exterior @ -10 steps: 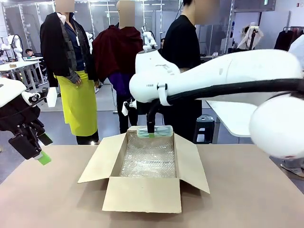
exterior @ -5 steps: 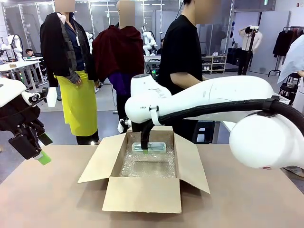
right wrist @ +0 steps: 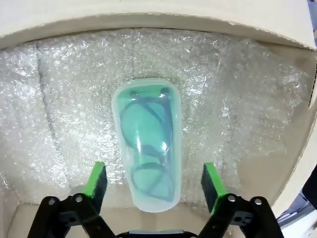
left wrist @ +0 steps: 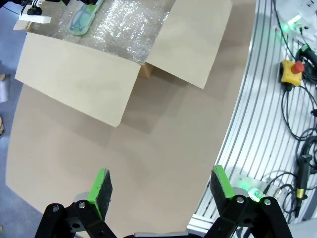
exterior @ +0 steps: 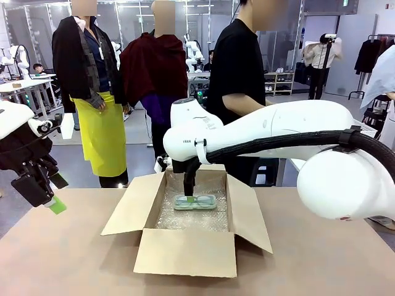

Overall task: Pack the glasses set securely to prepare it for shipping.
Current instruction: Place the Glasses case inside the Package Box.

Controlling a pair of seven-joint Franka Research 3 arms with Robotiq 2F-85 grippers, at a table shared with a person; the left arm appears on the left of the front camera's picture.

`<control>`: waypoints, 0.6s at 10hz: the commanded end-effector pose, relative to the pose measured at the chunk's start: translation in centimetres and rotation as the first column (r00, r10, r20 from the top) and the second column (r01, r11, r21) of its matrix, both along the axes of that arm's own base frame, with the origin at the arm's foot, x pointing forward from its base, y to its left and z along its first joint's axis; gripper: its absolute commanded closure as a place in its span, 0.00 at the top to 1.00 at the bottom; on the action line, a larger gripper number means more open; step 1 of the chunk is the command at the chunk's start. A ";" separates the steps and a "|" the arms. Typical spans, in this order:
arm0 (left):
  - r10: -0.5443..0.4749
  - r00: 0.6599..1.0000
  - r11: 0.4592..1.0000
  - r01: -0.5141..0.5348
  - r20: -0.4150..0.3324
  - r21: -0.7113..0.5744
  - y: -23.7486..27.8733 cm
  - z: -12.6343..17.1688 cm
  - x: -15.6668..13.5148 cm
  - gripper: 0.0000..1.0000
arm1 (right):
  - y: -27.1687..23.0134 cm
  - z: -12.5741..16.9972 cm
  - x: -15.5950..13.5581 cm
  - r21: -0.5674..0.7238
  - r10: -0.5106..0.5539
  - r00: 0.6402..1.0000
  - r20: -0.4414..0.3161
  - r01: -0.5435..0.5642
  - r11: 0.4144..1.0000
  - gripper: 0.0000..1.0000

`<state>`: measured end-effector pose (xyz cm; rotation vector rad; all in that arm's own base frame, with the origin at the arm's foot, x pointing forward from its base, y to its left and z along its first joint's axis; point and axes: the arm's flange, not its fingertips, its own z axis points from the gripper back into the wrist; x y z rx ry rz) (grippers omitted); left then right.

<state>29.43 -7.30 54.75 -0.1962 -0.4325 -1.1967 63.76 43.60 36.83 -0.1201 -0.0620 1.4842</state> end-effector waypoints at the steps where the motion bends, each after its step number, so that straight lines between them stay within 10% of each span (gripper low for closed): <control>1: -0.001 1.000 1.000 0.002 0.013 -0.015 0.0 0.0 0.1 1.00 | 0.4 0.7 -0.1 -0.013 -0.038 0.999 0.005 0.038 0.999 1.00; 6: -0.001 1.000 1.000 0.002 0.013 -0.015 0.0 0.0 0.1 1.00 | 0.0 0.2 0.0 0.002 -0.004 1.000 0.003 0.004 1.000 1.00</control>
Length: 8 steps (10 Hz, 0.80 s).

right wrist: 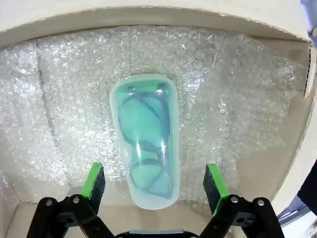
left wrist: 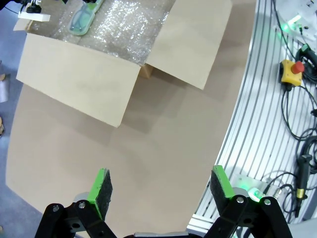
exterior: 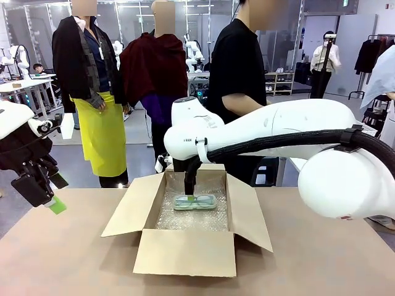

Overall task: Pack the glasses set securely to prepare it for shipping.
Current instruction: Place the Glasses case inside the Package Box, then put the Glasses case from the right side of the table into the Package Box.

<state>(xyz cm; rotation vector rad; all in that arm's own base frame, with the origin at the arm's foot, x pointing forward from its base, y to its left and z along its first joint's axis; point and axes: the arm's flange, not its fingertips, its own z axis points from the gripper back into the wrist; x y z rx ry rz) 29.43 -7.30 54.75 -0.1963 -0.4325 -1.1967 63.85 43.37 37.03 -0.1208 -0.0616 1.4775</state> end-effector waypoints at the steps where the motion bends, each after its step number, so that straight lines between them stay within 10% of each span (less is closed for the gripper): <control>1: -0.001 1.000 1.000 0.002 0.013 -0.015 0.0 0.0 0.1 1.00 | 0.2 0.0 -0.1 0.002 0.002 1.000 0.002 -0.002 1.000 1.00; 8: -0.001 1.000 1.000 0.002 0.013 -0.015 0.0 0.0 0.1 1.00 | 0.2 0.0 -0.1 0.002 0.002 1.000 0.002 -0.002 1.000 1.00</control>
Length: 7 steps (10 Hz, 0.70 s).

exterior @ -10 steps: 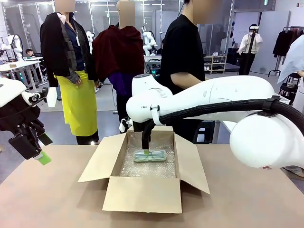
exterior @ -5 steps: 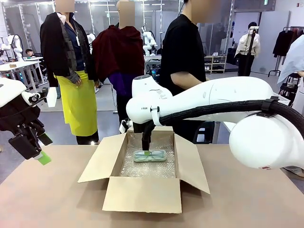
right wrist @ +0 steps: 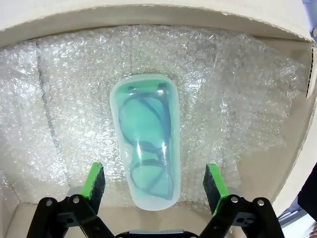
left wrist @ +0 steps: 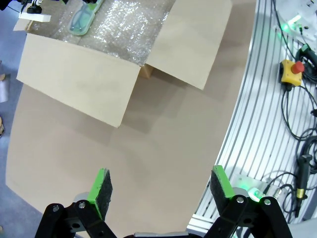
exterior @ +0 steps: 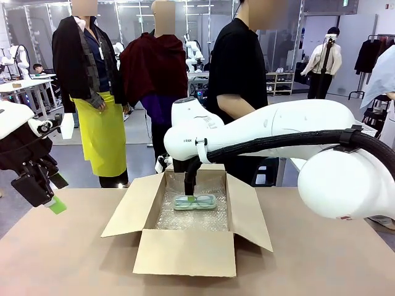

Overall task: Pack the glasses set securely to prepare it for shipping.
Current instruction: Put the Glasses case from the right side of the table into the Package Box.

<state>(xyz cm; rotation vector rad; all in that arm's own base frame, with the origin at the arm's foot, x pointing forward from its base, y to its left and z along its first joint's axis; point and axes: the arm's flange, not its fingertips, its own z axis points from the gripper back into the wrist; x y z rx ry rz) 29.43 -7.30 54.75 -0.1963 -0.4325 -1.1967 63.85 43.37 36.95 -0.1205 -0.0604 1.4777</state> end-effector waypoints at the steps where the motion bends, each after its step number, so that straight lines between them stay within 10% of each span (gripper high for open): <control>1: -0.001 1.000 1.000 0.002 0.013 -0.015 0.0 0.0 0.1 1.00 | 0.2 0.1 -0.1 0.003 0.002 1.000 0.003 -0.002 1.000 1.00; 7: -0.001 1.000 1.000 0.002 0.013 -0.015 0.0 0.0 0.1 1.00 | -15.9 9.0 -6.8 0.204 -0.180 0.980 -0.091 0.195 0.959 1.00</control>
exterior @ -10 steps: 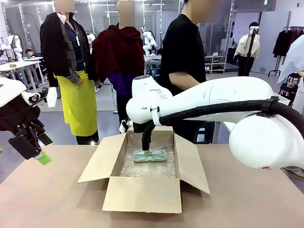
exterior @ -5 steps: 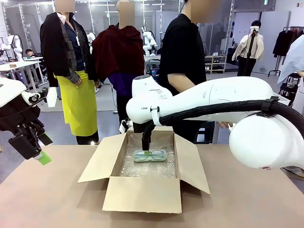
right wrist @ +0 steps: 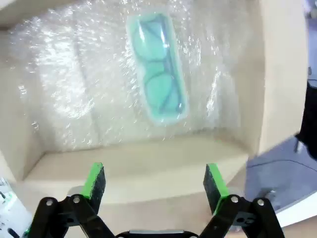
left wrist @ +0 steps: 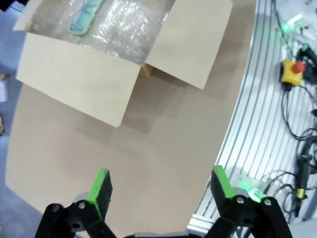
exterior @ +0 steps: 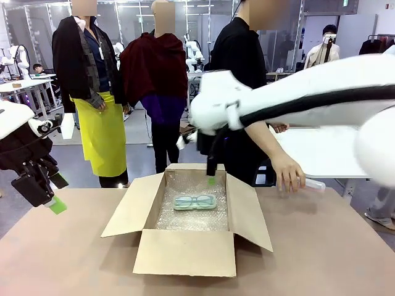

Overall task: Pack the glasses set securely to prepare it for shipping.
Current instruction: Put the Glasses case from the right side of the table into the Package Box.

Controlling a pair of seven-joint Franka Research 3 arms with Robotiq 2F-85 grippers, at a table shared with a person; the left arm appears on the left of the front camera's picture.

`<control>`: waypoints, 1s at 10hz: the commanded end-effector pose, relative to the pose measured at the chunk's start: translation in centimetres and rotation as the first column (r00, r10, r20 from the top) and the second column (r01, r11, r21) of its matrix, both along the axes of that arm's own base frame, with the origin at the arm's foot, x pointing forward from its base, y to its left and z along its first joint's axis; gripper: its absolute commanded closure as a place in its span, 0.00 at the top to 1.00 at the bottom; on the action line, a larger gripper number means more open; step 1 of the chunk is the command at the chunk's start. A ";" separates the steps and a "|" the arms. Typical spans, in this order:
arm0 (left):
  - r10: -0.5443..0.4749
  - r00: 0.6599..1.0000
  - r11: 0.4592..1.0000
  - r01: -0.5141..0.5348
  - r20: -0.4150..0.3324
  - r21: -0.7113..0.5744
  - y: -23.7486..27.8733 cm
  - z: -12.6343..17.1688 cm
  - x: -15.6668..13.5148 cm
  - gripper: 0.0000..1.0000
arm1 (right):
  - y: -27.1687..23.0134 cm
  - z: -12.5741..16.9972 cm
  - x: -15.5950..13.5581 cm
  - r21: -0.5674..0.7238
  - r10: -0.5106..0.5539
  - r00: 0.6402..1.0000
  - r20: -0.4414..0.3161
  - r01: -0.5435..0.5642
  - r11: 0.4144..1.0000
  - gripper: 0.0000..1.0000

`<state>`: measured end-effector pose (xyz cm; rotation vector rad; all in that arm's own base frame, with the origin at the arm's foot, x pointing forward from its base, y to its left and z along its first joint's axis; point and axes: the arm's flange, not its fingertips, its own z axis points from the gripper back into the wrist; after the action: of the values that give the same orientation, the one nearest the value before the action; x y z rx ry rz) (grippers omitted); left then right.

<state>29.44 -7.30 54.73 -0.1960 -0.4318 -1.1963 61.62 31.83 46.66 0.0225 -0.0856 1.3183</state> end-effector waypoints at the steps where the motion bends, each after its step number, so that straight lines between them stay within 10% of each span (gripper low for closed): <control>1: -0.002 1.000 1.000 0.002 0.013 -0.015 0.0 0.0 0.0 1.00 | -7.7 0.2 -5.6 0.159 -0.080 0.997 -0.024 0.082 0.984 1.00; 10: -0.002 1.000 1.000 0.002 0.013 -0.015 0.0 0.0 0.0 1.00 | -26.3 6.1 -20.9 0.326 -0.478 0.875 0.075 0.431 0.841 1.00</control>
<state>29.45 -7.30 54.75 -0.1949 -0.4320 -1.1953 42.15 5.32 52.55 0.1997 -0.4108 0.8789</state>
